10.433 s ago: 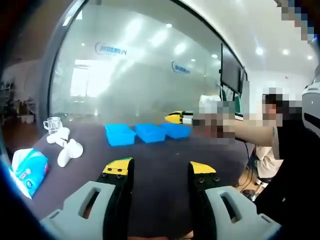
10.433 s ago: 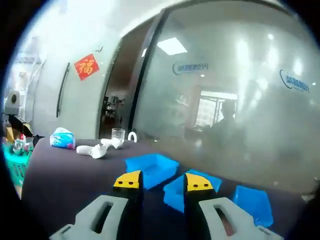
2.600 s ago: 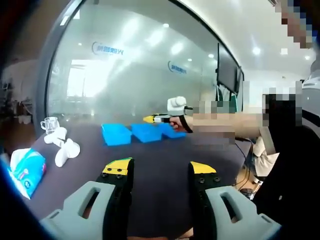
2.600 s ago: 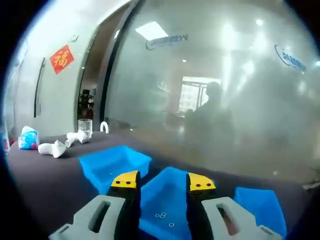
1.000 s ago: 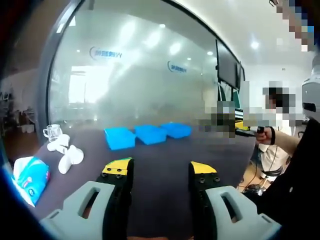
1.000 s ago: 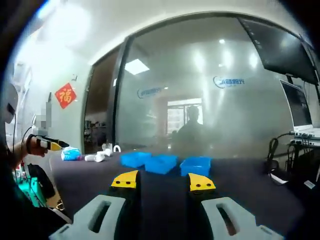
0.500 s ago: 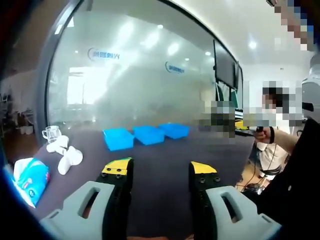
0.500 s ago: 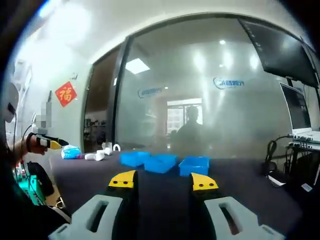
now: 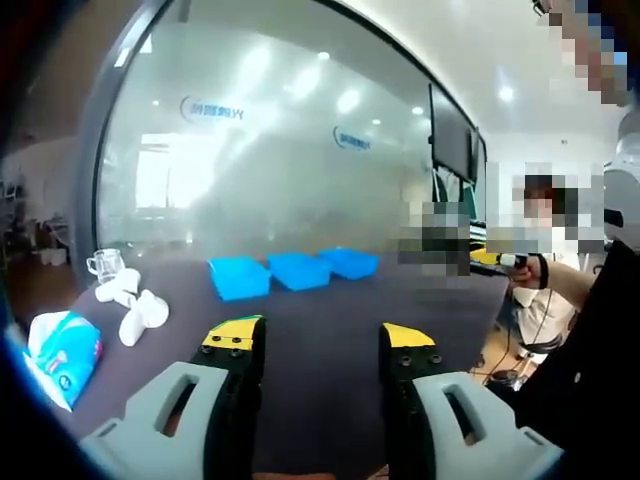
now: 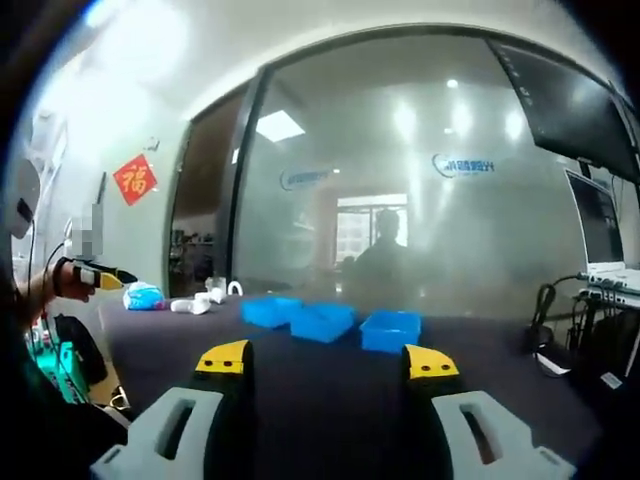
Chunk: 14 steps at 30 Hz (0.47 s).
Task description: Sort the screws, nuts, and washers into the corresponding bins
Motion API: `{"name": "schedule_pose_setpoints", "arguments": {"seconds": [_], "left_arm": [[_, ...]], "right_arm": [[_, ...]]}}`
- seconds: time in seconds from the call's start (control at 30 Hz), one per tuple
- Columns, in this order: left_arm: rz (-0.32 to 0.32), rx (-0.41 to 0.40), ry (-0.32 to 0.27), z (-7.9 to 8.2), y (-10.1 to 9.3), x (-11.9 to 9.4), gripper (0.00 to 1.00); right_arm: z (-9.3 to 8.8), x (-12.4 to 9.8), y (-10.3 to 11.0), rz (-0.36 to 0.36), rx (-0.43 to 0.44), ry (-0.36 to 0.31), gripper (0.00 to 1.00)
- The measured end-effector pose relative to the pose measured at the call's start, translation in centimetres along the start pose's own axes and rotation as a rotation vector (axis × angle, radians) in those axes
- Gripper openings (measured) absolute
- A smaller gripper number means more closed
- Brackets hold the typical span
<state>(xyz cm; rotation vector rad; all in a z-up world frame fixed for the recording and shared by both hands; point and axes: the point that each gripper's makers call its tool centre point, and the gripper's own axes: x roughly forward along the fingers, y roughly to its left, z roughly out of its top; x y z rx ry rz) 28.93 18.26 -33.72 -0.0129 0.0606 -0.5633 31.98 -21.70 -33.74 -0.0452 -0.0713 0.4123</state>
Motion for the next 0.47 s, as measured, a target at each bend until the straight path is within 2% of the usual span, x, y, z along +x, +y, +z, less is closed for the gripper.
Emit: {"name": "schedule_pose_setpoints", "arguments": {"seconds": [0.47], "left_arm": [[0.01, 0.0, -0.006, 0.22, 0.19, -0.3, 0.45]], "right_arm": [[0.23, -0.16, 0.28, 0.004, 0.017, -0.009, 0.55]]}}
